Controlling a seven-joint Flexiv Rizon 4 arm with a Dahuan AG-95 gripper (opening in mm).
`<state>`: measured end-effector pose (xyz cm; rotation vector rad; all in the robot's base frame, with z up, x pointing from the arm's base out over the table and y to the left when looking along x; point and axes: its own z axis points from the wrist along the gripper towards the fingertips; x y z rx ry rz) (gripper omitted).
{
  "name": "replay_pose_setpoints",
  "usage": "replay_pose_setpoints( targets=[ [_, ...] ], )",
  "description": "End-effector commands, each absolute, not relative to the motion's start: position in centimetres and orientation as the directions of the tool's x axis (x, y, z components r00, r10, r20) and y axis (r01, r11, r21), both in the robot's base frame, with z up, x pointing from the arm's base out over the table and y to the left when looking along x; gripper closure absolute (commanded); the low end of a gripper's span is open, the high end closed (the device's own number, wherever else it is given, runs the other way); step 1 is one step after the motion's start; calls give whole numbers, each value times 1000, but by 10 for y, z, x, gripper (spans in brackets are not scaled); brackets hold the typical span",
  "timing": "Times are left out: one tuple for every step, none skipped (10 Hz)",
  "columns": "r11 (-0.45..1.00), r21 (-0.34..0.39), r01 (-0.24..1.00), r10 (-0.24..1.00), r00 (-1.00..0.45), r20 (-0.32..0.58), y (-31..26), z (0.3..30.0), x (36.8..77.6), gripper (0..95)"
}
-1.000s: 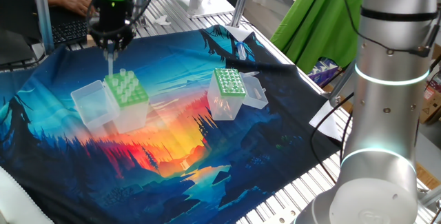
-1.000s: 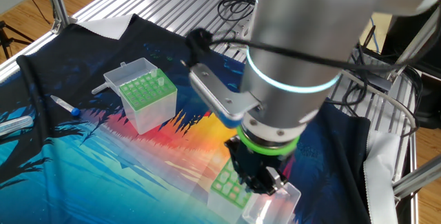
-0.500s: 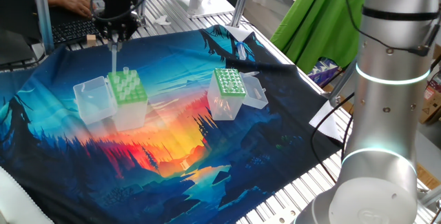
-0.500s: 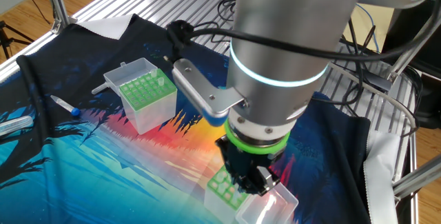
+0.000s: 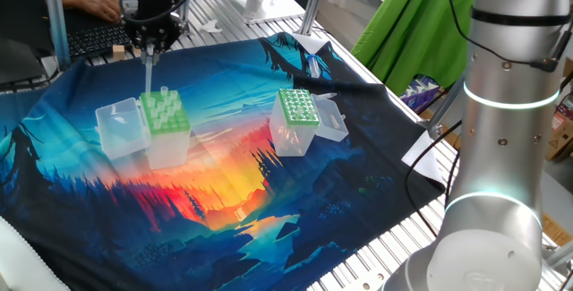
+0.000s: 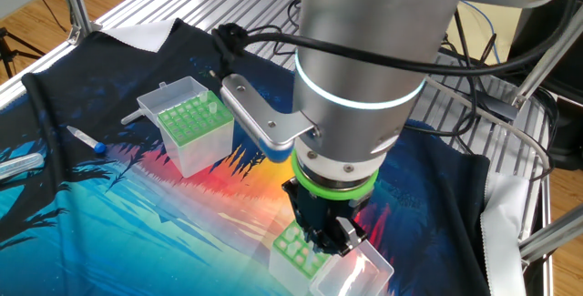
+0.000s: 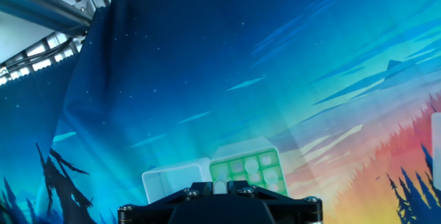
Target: Transfer all large pipette tips from one holder to another
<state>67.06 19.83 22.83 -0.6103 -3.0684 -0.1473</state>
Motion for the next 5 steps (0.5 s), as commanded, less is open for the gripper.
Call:
replay_pose_setpoints(
  targets=[
    [919, 101, 381, 381, -924, 19, 200, 229, 672, 950],
    [918, 103, 382, 383, -924, 10, 200, 229, 672, 950],
    [918, 104, 383, 386, -922, -10, 200, 229, 672, 950],
    [918, 100, 384, 389, -921, -26, 200, 229, 672, 950],
    [916, 98, 389, 394, -918, -34, 200, 229, 672, 950]
  ],
)
